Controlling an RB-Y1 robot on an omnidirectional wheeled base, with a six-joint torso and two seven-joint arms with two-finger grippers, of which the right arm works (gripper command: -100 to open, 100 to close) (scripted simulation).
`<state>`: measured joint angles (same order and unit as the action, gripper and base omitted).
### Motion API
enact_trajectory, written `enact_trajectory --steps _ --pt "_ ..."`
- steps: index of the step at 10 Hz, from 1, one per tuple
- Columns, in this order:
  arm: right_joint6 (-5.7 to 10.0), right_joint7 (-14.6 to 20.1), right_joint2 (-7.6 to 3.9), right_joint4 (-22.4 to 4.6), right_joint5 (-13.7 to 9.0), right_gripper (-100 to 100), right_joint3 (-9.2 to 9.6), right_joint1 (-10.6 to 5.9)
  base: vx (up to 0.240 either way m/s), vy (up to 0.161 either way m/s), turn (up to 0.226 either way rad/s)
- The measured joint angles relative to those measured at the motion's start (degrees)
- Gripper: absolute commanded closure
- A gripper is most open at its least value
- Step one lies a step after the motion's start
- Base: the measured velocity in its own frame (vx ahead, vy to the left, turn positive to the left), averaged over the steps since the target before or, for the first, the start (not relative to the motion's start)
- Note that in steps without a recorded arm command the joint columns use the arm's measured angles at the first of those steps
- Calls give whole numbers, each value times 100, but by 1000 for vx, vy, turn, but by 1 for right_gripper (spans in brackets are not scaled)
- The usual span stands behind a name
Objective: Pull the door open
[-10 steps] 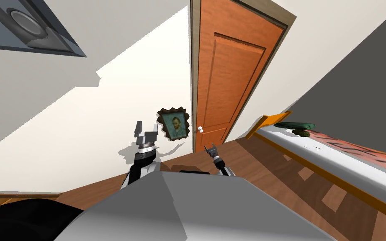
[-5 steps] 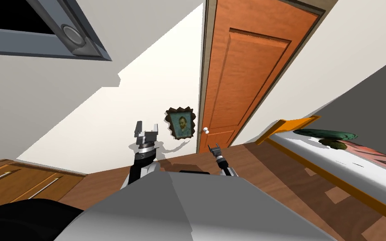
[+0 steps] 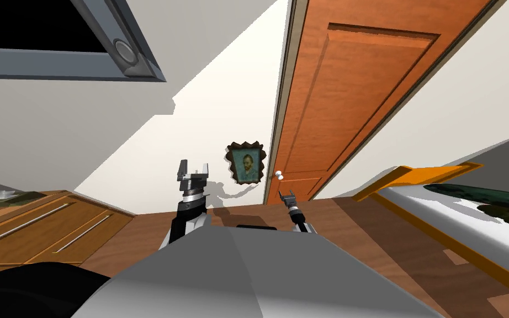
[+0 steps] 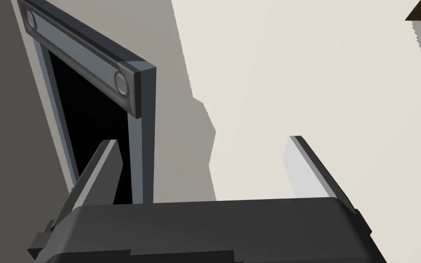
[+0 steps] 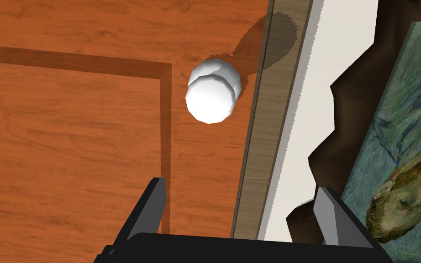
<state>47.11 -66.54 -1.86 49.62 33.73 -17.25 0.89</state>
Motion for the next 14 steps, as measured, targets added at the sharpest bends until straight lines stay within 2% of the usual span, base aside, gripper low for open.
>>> enact_trajectory --steps 5,8,10,14 --pt "-23 13 100 29 5 -100 -558 4 78 -6 197" --pt "-93 34 211 138 24 -100 -830 39 90 -26 172" --pt "-72 32 249 97 15 -100 -1020 29 82 -47 212" --pt "-26 -11 420 26 6 -100 -1426 14 75 -86 119"
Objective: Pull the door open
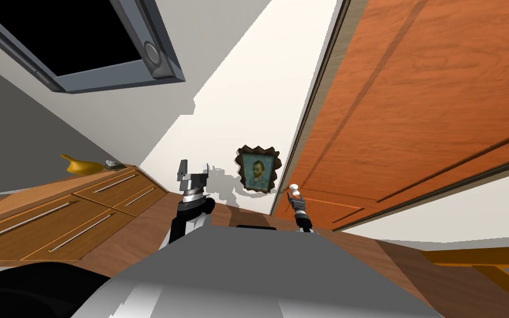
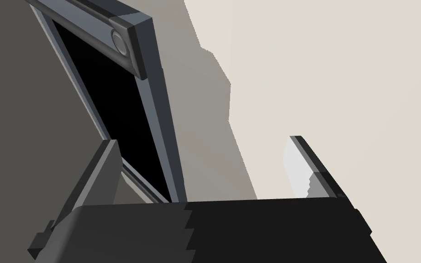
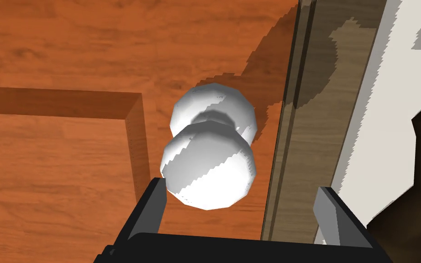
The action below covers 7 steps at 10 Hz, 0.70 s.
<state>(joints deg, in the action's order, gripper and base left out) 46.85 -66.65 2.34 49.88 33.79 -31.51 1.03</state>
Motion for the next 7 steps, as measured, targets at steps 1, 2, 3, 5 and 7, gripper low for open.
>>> enact_trajectory --steps 1,2,3,5,7 --pt "13 -5 10 -4 0 100 -10 11 -11 4 -42" --pt "5 -4 -15 7 -8 100 -22 9 -16 11 -11" --pt "10 -1 -8 6 -5 100 -12 14 -11 21 38" --pt "1 0 -3 0 -2 100 -5 7 2 8 -9" --pt "2 0 -5 1 -3 -100 -9 10 -38 33 27"
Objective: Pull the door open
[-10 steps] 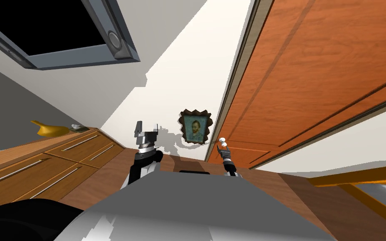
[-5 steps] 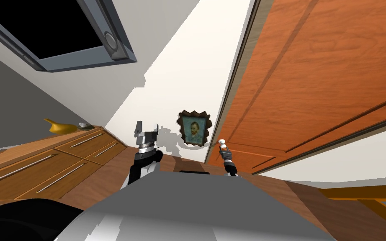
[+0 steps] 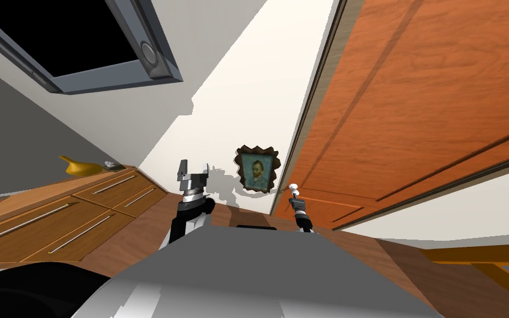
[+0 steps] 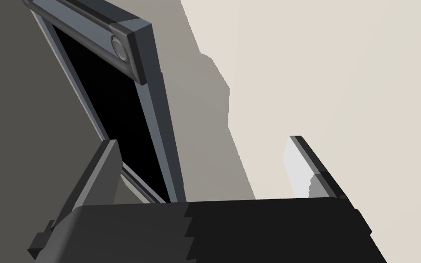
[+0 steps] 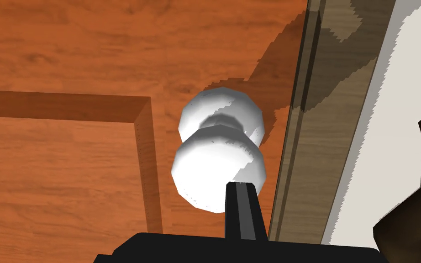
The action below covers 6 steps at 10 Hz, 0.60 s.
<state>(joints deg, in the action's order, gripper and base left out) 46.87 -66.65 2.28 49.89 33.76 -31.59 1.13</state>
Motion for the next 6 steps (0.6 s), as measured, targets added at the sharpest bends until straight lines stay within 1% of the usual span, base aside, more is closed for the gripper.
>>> enact_trajectory --steps 2,3,4,5,6 --pt "-1 13 -187 40 10 -100 18 31 -142 82 11" --pt "35 8 -282 -22 2 -100 8 20 -198 31 -14" --pt "53 15 -344 -38 2 -100 11 19 -169 -14 -22" --pt "47 39 -355 -9 10 -100 24 40 -171 -18 -22" --pt "49 63 -331 0 13 -100 33 55 -202 -39 -38"
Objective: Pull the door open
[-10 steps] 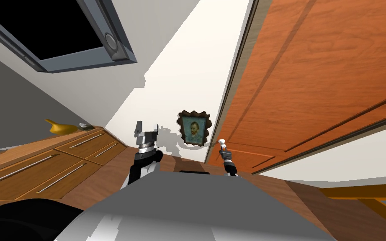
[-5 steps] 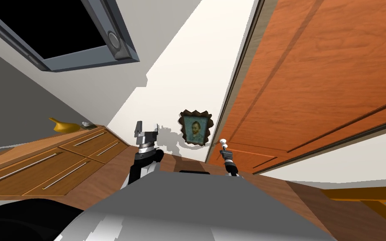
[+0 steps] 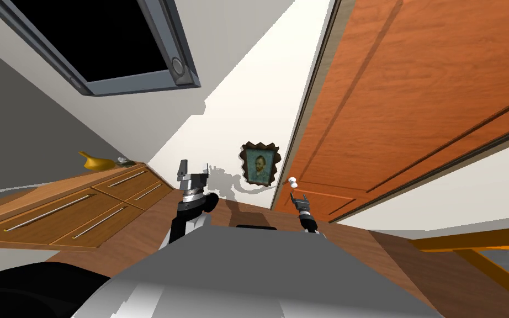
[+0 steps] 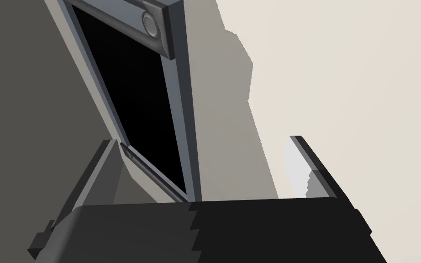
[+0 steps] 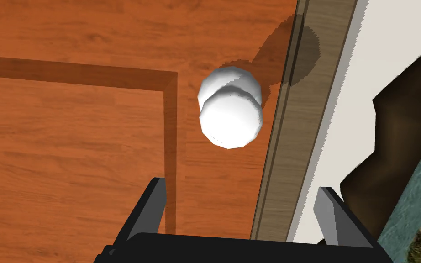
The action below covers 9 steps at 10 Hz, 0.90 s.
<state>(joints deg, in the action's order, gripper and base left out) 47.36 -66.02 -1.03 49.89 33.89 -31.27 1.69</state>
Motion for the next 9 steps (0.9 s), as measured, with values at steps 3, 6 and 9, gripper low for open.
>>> enact_trajectory --steps 3,6,9 --pt "-14 25 24 41 -27 -100 -55 44 64 -19 173" --pt "107 -117 -145 -233 -210 -100 -391 -38 209 -36 222" --pt "159 -126 -160 -272 -325 100 -598 0 98 -22 85"
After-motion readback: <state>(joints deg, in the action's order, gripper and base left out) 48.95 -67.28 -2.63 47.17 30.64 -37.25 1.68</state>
